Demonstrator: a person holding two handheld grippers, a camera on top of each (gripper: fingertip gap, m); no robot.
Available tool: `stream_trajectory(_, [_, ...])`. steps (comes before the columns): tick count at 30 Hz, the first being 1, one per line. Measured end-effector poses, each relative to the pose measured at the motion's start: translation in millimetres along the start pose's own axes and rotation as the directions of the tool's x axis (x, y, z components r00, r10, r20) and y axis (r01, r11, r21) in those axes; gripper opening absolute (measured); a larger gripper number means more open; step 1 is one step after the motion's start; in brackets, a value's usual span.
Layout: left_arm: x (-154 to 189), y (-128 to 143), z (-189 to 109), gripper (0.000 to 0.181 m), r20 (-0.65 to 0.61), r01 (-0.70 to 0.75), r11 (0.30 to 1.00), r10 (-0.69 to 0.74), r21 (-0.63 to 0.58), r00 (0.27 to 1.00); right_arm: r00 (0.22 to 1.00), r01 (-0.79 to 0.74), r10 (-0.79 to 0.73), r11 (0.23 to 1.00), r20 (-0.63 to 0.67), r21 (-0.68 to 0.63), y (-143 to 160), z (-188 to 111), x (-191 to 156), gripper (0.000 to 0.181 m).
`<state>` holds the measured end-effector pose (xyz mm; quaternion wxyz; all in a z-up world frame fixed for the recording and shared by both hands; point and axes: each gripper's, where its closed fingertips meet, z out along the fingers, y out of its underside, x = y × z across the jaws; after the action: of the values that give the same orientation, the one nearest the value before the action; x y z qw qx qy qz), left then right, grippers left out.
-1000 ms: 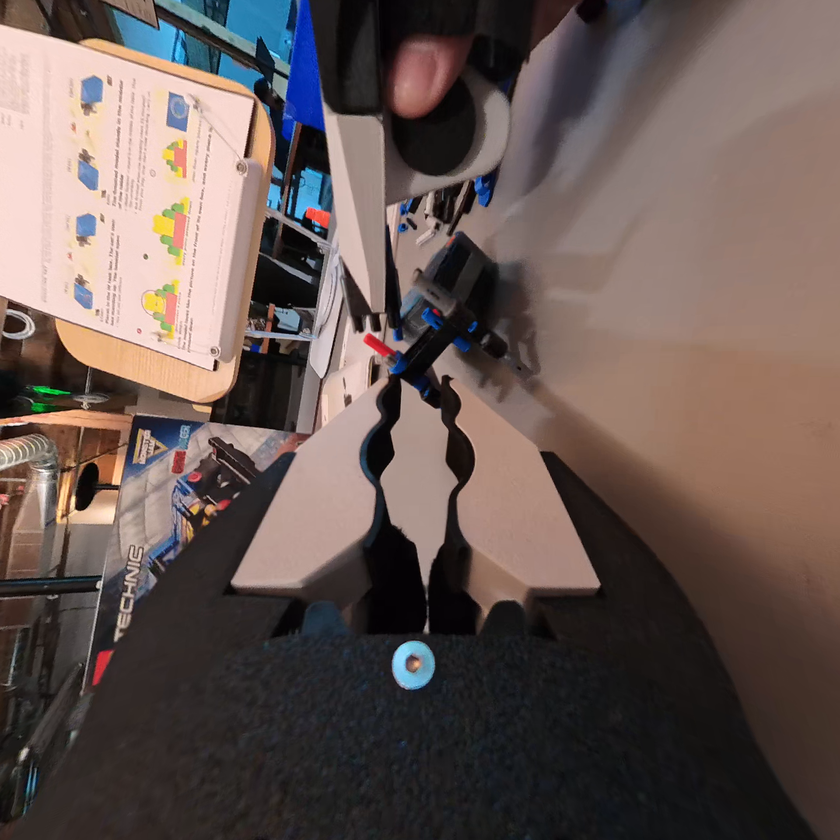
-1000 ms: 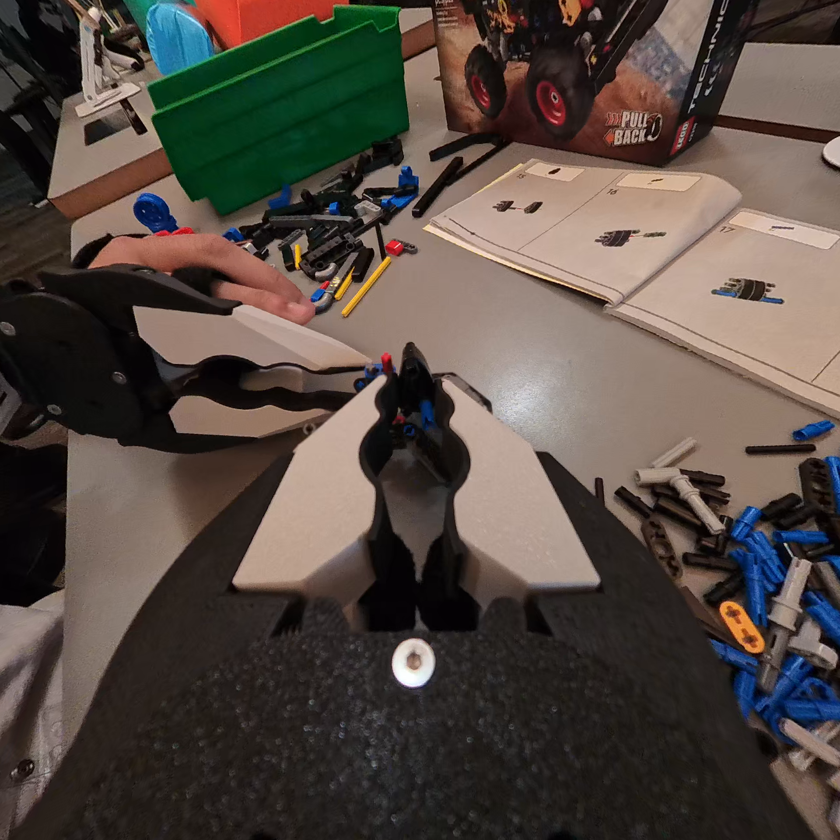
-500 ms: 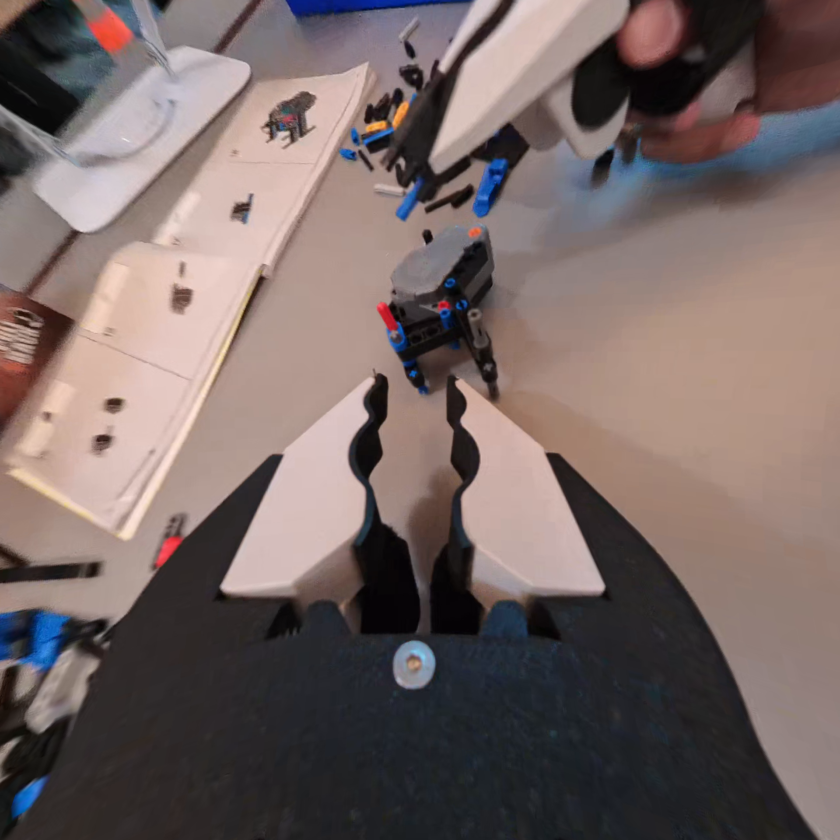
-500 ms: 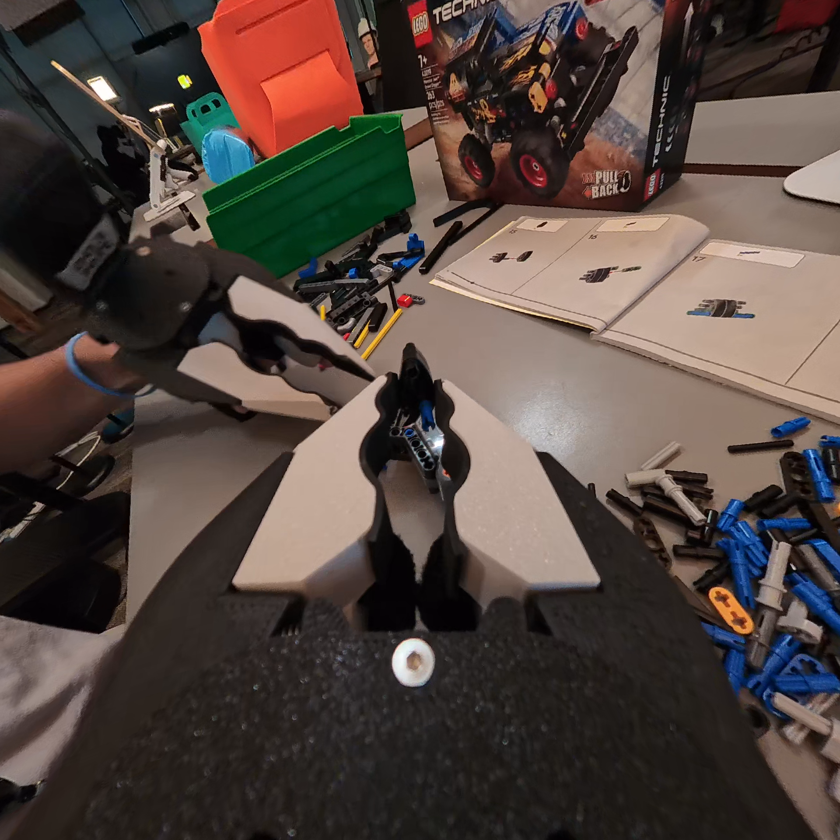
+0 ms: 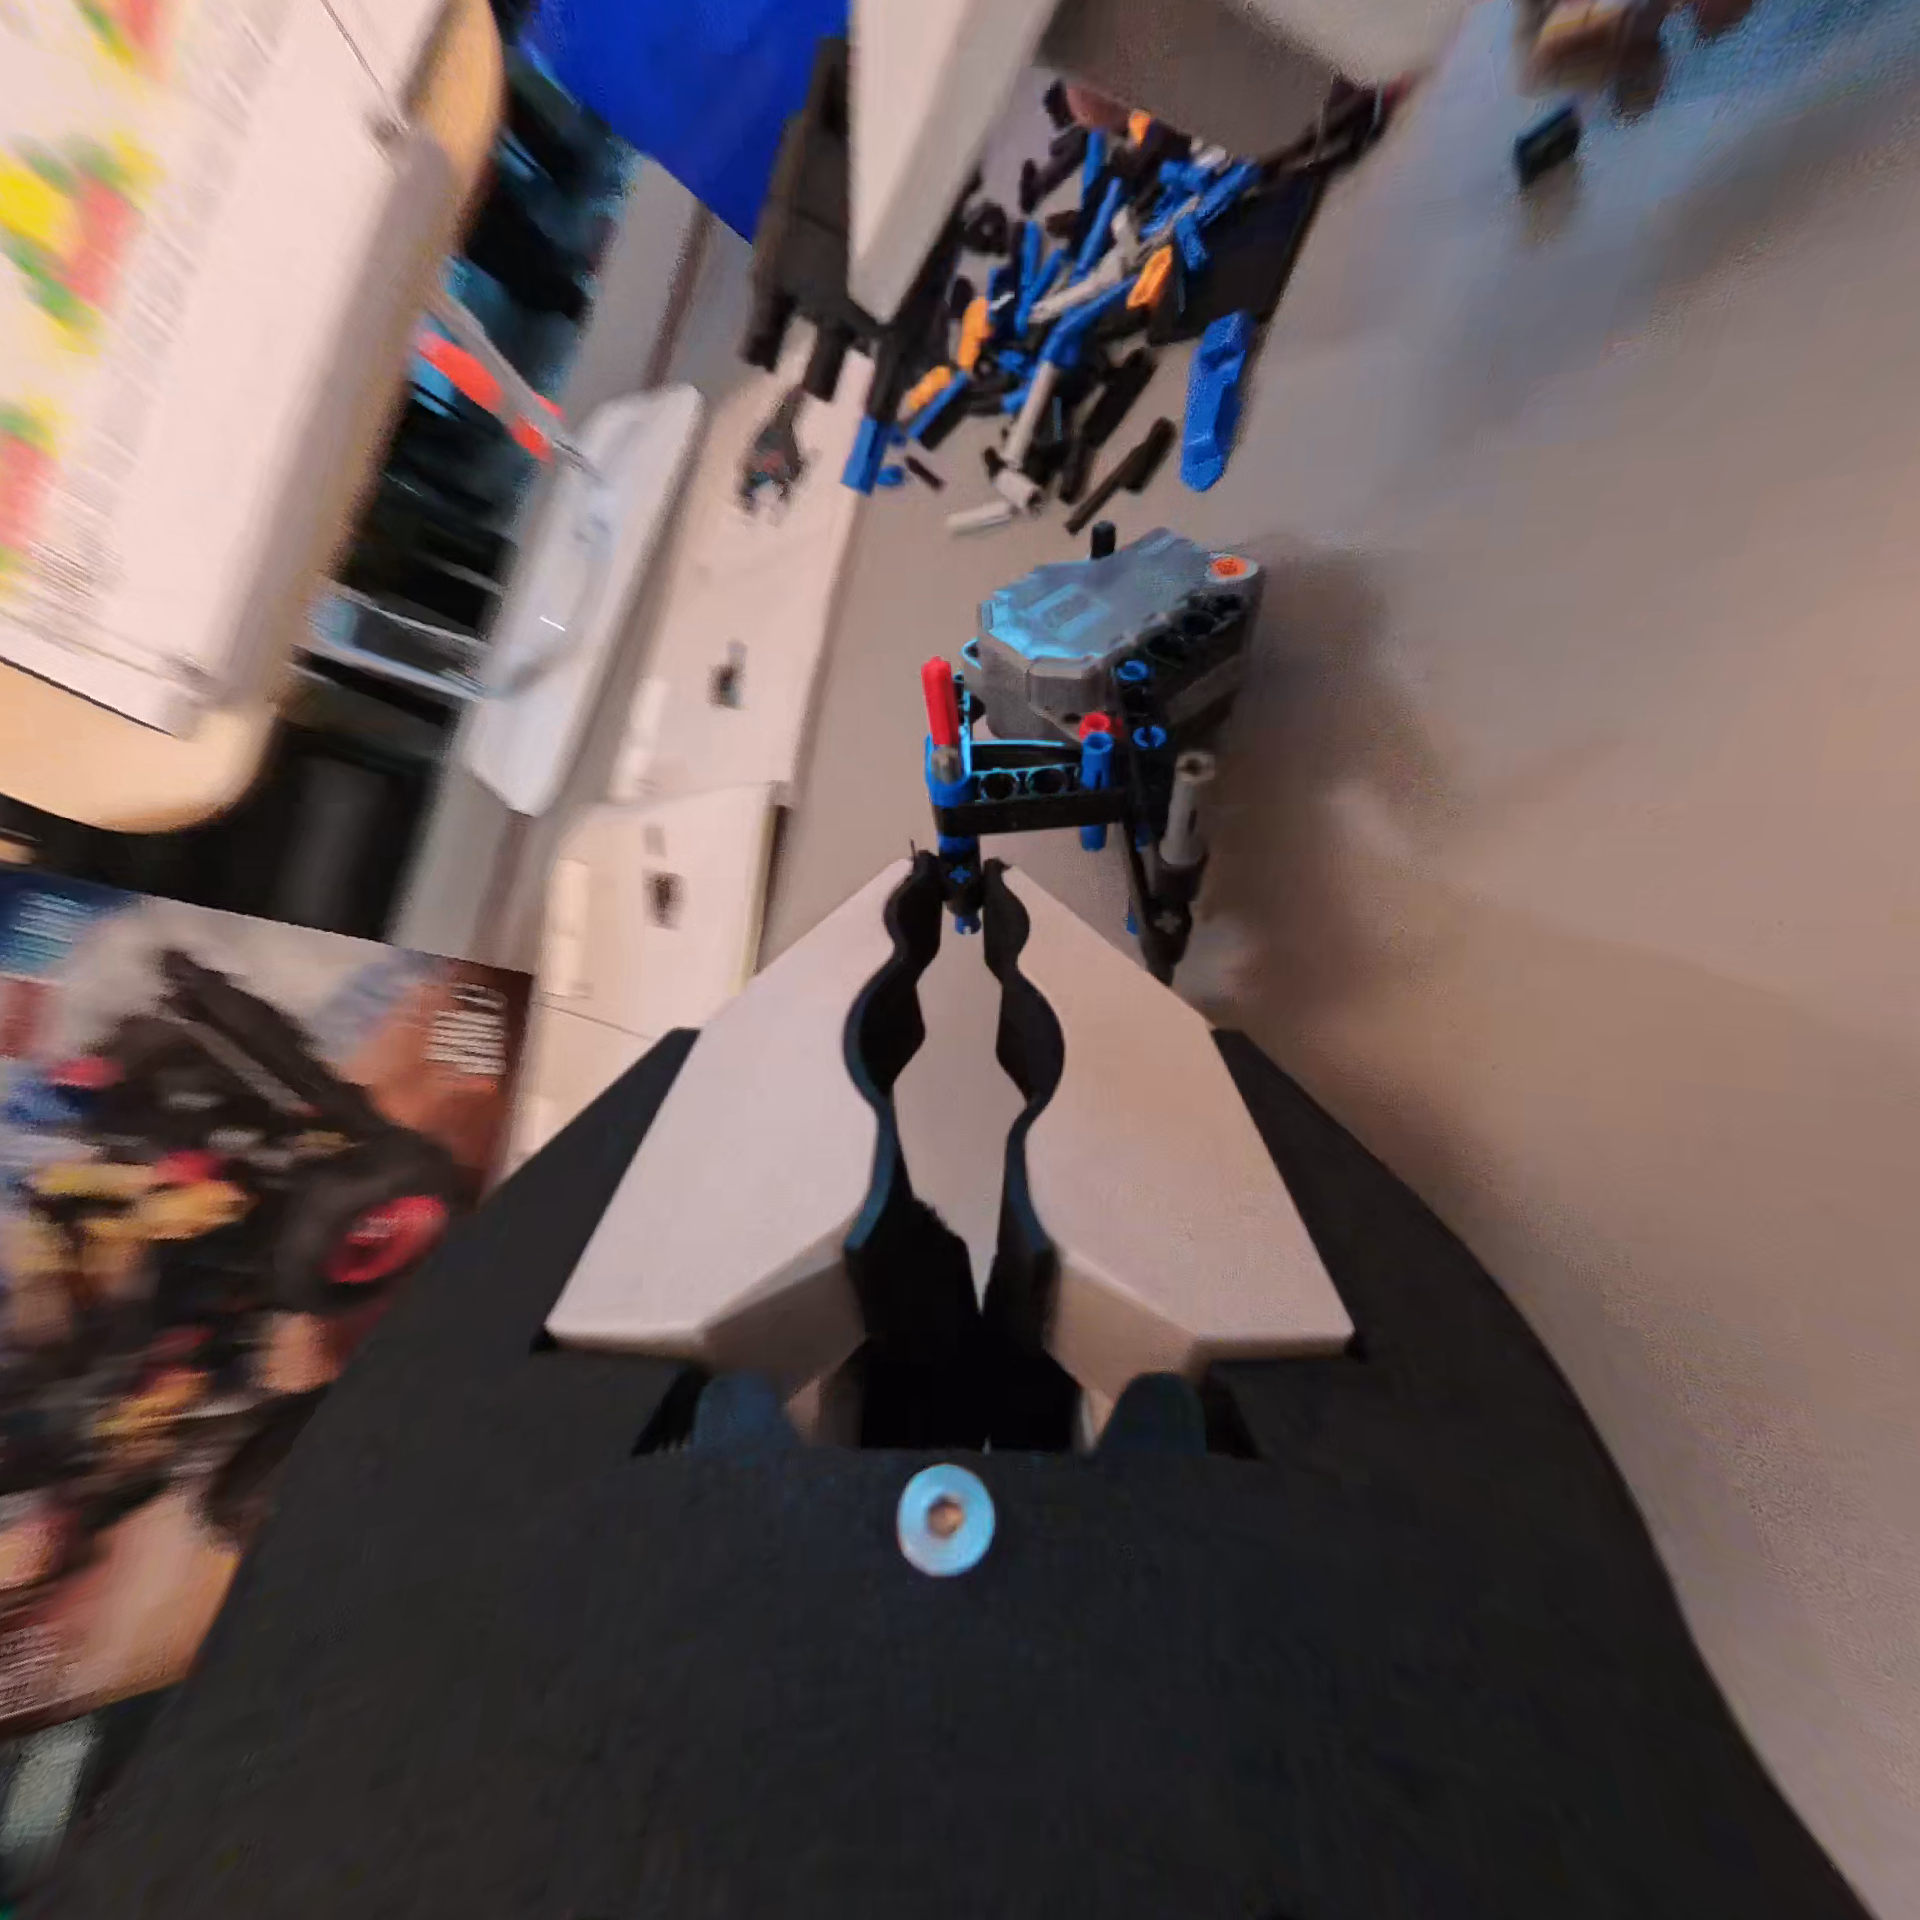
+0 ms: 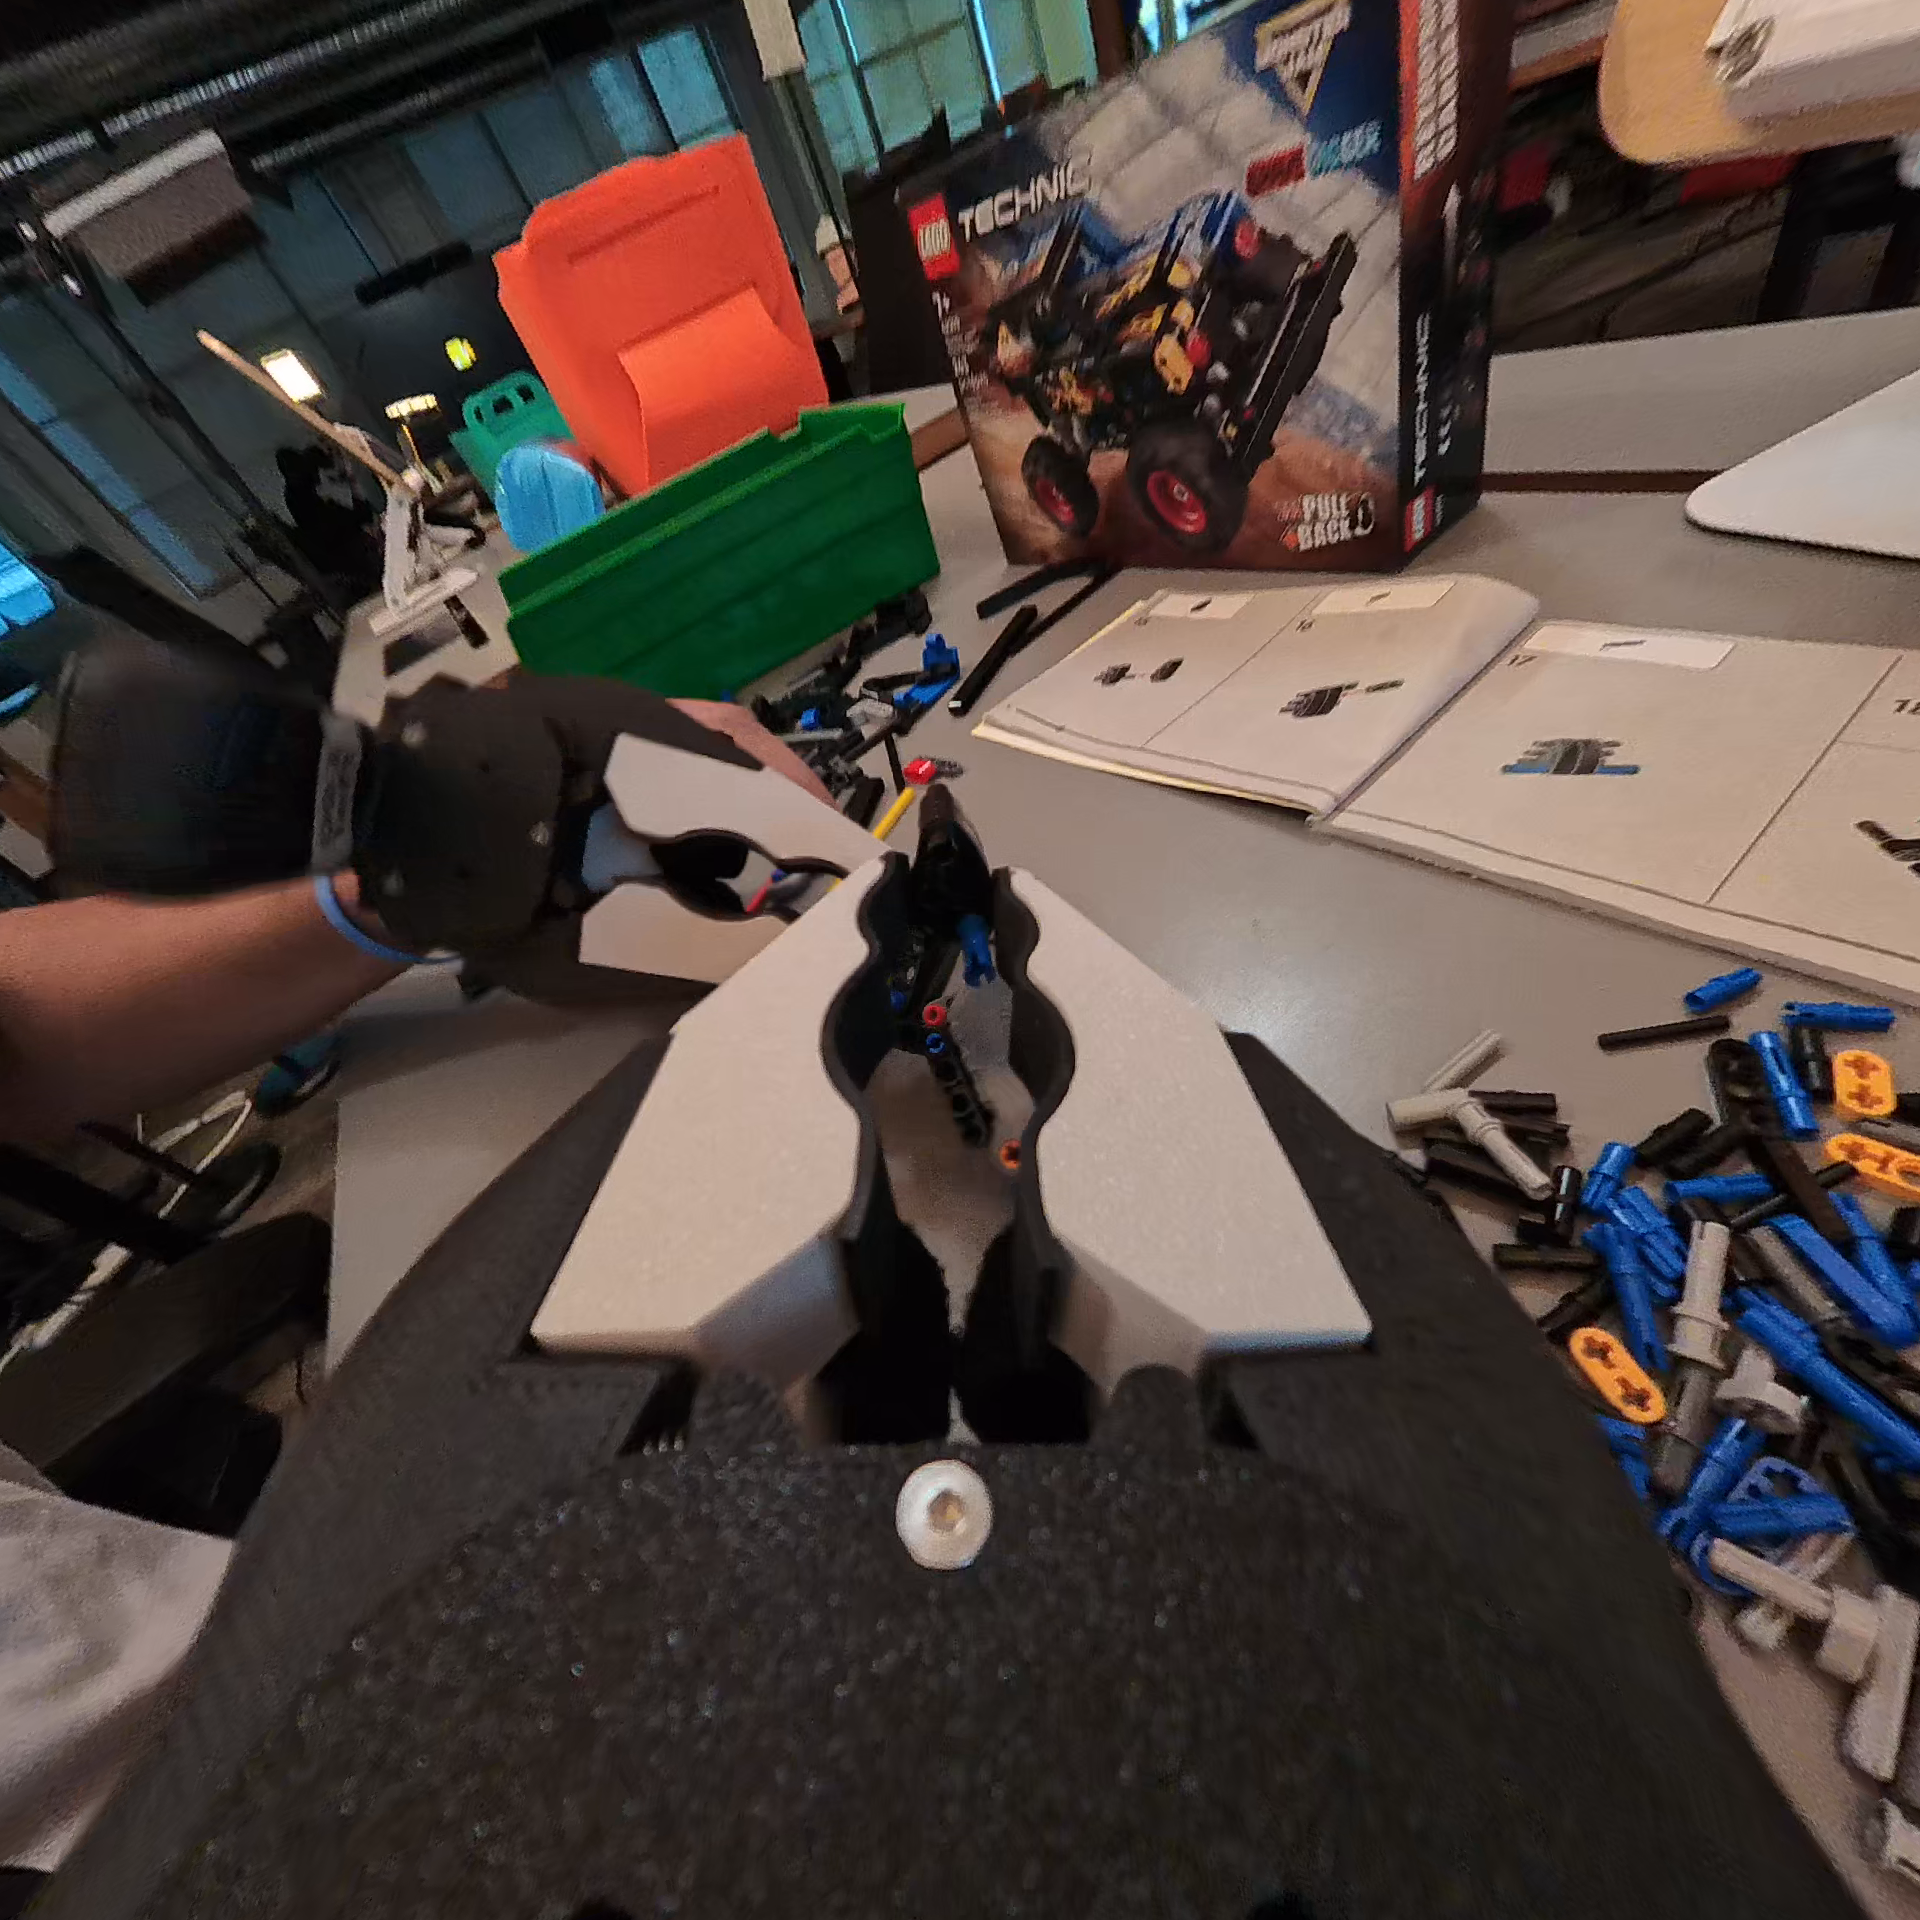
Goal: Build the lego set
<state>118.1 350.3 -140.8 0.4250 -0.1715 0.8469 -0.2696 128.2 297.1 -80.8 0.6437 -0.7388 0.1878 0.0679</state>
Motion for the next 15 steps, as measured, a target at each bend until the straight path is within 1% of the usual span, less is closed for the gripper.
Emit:
stream_trajectory(2, [-6.7,-6.4,-6.6,0.006,0.112,-0.181,0.984,0.178,0.012,0.978,1.000,-0.009,0.010,1.000,-0.002,0.023,-4.2,-5.1,1.8,0.014])
stream_trajectory(4, [-5.0,-15.3,-13.8,0.006,0.190,-0.345,0.938,0.332,0.038,0.924,1.000,-0.007,0.007,1.000,-0.010,0.018,-2.6,-8.8,3.7,0.015])
stream_trajectory(6, [-3.6,-20.6,-18.9,0.006,0.261,-0.493,0.870,0.470,0.024,0.843,1.000,-0.003,0.003,1.000,-0.009,0.009,-0.4,-12.1,2.1,0.015])
stream_trajectory(8, [-1.3,-26.6,-24.8,0.006,0.333,-0.628,0.778,0.593,-0.003,0.733,1.000,0.012,-0.012,1.000,-0.014,-0.010,3.1,-15.2,-0.5,0.015])
stream_trajectory(10, [3.3,-28.2,-29.3,0.006,0.382,-0.689,0.724,0.643,-0.021,0.664,0.999,0.036,-0.038,0.998,-0.029,-0.045,8.9,-17.0,-2.5,0.015])
stream_trajectory(13, [9.8,-27.4,-34.5,0.006,0.433,-0.748,0.661,0.692,-0.057,0.578,0.996,0.072,-0.078,0.985,-0.033,-0.159,29.2,-14.9,-7.7,0.015])
stream_trajectory(15, [13.7,-27.1,-37.9,0.006,0.451,-0.766,0.638,0.707,-0.074,0.545,0.989,0.123,-0.137,0.972,-0.058,-0.200,36.3,-13.8,-7.4,0.015])
